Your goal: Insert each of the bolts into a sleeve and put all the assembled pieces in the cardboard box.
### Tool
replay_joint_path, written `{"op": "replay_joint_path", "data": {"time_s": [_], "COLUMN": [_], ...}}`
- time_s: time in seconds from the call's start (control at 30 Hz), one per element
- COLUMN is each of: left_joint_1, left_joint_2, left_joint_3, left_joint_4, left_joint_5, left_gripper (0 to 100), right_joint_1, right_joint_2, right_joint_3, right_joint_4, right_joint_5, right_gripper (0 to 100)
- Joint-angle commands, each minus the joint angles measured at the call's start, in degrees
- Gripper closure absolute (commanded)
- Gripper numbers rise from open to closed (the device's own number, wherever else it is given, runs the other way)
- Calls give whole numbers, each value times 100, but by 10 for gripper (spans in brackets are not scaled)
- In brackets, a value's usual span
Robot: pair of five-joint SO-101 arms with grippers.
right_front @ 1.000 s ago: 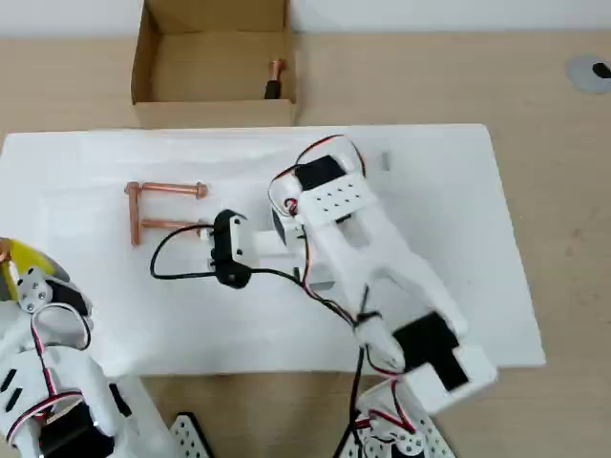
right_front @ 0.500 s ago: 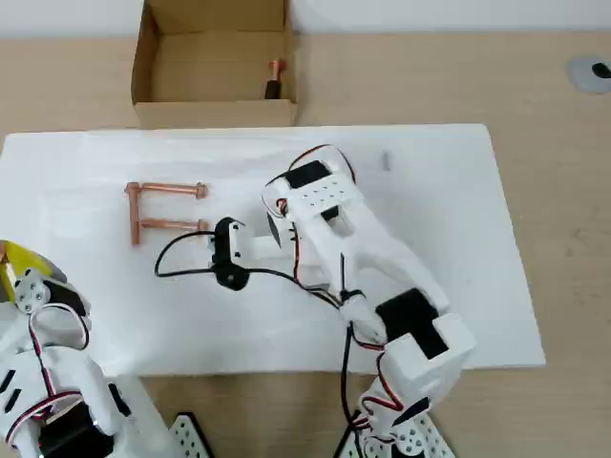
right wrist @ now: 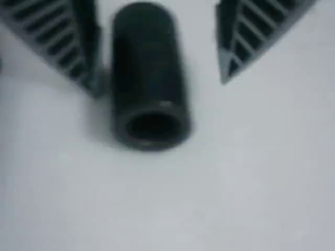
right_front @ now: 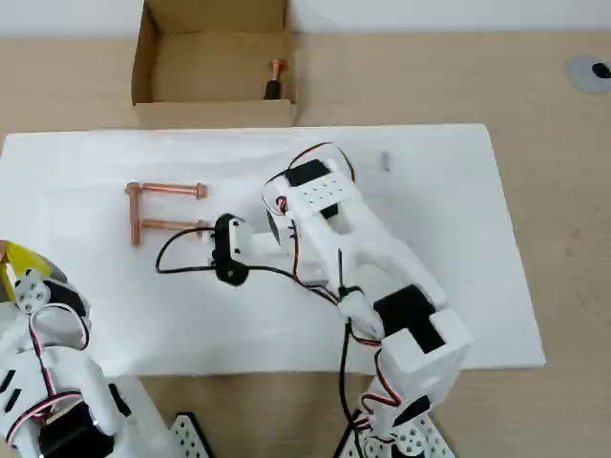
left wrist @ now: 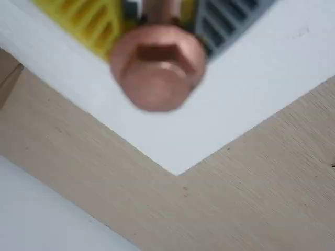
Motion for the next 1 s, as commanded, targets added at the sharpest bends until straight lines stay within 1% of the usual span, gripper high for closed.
{"op": "replay_joint_path", "data": {"time_s": [0.0, 0.03, 0.2, 0.47, 0.53, 0.67, 0.83, 0.97], "left_joint_1": [-79, -79, -26, -26, -26, -26, -18, 378], "left_joint_2": [-31, -31, -31, -31, -31, -31, -31, -31], "left_joint_3": [-264, -264, -202, -255, -255, -255, -255, -264], "left_joint_4": [-97, -105, -105, -141, -141, -141, -158, -308], "left_joint_5": [-26, -26, 0, 9, 9, 0, 18, 176], "left_gripper": [990, 990, 990, 990, 990, 994, 994, 994], "right_joint_1": [-66, -48, 207, 391, 435, 488, 268, -66], "right_joint_2": [418, 418, 409, 409, 347, -382, -1736, -2932], "right_joint_3": [-75, -163, -910, -3354, -3890, -4462, -4479, -4110], "right_joint_4": [0, 0, 202, 1899, 1908, 1908, 1908, 1908], "right_joint_5": [-255, -360, -765, -1275, -1556, -1987, -2418, -3411], "right_gripper": [975, 990, 988, 988, 988, 988, 988, 988]}}
